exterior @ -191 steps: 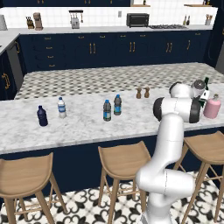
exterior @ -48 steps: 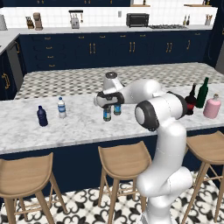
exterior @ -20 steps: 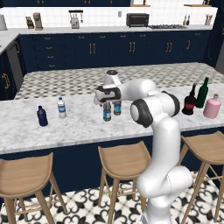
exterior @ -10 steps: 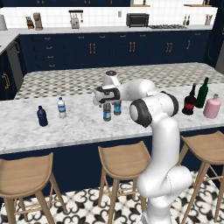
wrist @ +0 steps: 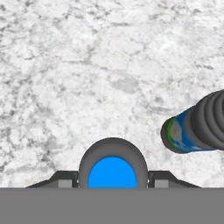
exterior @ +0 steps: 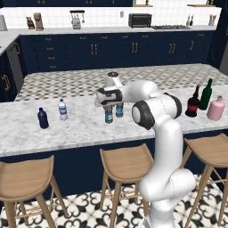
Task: Move the plastic bottles in the middle to the plastics group, and the glass bottles in the middle to the glass group.
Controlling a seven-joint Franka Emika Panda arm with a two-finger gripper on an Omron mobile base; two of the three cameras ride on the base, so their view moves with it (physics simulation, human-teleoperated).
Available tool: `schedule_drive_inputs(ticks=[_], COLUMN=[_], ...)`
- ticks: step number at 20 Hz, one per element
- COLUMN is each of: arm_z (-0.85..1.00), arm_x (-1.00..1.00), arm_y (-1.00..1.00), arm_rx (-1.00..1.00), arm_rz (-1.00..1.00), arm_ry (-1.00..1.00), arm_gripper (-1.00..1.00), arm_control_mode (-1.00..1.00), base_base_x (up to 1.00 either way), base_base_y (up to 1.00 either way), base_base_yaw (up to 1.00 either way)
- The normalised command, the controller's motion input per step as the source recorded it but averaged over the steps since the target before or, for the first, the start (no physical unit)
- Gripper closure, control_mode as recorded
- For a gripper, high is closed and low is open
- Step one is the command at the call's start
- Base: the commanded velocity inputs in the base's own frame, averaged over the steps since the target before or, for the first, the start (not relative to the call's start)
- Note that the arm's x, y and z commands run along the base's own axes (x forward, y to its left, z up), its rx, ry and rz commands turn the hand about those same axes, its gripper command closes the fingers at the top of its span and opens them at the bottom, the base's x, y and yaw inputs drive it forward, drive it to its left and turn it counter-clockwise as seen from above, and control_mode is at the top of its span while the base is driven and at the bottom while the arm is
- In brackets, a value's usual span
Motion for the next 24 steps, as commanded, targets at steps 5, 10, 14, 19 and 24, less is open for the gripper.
schedule_drive_inputs(ticks=[5,10,14,19,24], arm_z=[0.35,0.18,0.0,0.01,0.07], arm_x=[-0.03,-0.22,-0.28,-0.27,-0.18], arm_y=[0.41,0.73,0.83,0.64,0.43], arm_rx=[0.0,0.0,0.0,0.0,0.01], arm_rz=[0.03,0.1,0.17,0.2,0.22], arm_ry=[-0.01,-0.04,-0.02,0.0,0.0], arm_gripper=[1.0,1.0,1.0,1.0,1.0], arm_control_mode=[-1.0,-1.0,-1.0,-1.0,-1.0], base_base_x=[0.0,0.0,0.0,0.0,0.0], base_base_y=[0.0,0.0,0.0,0.0,0.0], base_base_yaw=[0.0,0.0,0.0,0.0,0.0])
